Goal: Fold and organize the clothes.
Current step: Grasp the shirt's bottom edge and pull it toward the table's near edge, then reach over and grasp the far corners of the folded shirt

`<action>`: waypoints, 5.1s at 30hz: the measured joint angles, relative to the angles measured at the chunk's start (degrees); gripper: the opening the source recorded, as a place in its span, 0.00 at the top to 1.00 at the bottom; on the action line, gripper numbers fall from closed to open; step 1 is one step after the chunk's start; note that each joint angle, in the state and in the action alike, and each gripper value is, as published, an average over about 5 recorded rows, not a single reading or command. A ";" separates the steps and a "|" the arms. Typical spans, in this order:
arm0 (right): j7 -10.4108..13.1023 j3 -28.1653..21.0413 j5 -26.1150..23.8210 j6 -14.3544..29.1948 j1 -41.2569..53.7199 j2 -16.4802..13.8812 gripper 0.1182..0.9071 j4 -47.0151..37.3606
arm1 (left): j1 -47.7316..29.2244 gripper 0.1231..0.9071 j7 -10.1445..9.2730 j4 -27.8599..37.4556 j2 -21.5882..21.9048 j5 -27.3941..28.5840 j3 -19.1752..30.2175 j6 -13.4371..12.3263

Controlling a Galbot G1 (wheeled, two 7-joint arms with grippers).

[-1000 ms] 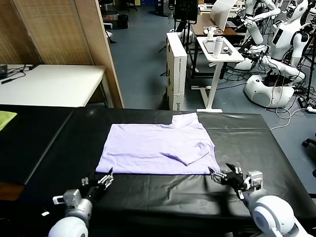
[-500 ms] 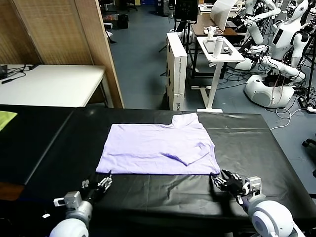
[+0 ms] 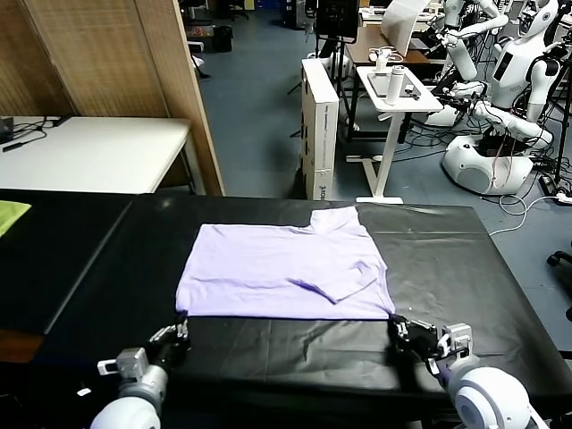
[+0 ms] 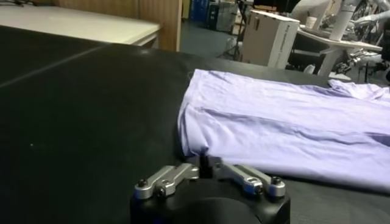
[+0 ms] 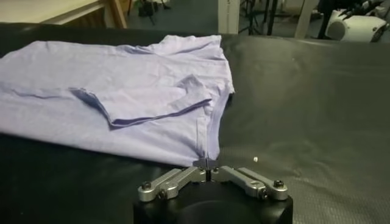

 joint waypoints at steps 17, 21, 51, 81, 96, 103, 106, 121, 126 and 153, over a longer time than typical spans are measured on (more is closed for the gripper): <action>2.72 4.92 -0.56 -4.52 -11.65 0.33 0.97 11.18 | 15.34 0.97 -5.09 -10.63 -0.23 0.93 -2.63 0.06; 2.66 5.23 -0.50 -4.52 -12.66 0.10 0.89 12.47 | 17.52 0.97 -5.54 -11.90 0.06 0.82 -2.82 0.16; 2.14 -3.13 11.42 -4.51 17.70 -3.02 0.00 -1.25 | 11.87 0.00 -11.14 -18.53 4.10 -2.62 -6.22 10.98; 1.53 -22.08 9.95 -4.51 50.50 8.34 0.00 -34.75 | -36.67 0.00 -2.28 18.30 12.09 -18.03 8.35 20.92; -0.13 -22.42 7.59 -4.51 52.09 11.15 0.16 -40.42 | -40.98 0.00 -0.80 26.10 9.64 -16.77 10.00 19.57; -0.44 -21.95 7.57 -4.51 51.63 10.89 0.22 -39.99 | -40.61 0.02 0.09 27.48 9.35 -16.15 9.86 19.10; -0.60 -22.12 7.30 -4.51 51.75 10.91 0.23 -40.52 | -40.48 0.02 0.22 27.50 9.46 -16.14 9.80 19.03; -1.38 -24.76 5.93 -4.44 52.44 11.07 0.37 -41.44 | -40.27 0.09 0.63 28.21 9.30 -15.92 9.76 18.69; -1.42 -25.06 5.91 -4.44 52.42 11.08 0.39 -41.35 | -39.37 0.14 0.53 27.07 9.08 -15.92 9.75 18.83; -1.87 -26.13 5.08 -4.40 52.30 11.77 0.80 -41.95 | -36.61 0.36 0.48 24.99 9.53 -16.16 8.38 18.68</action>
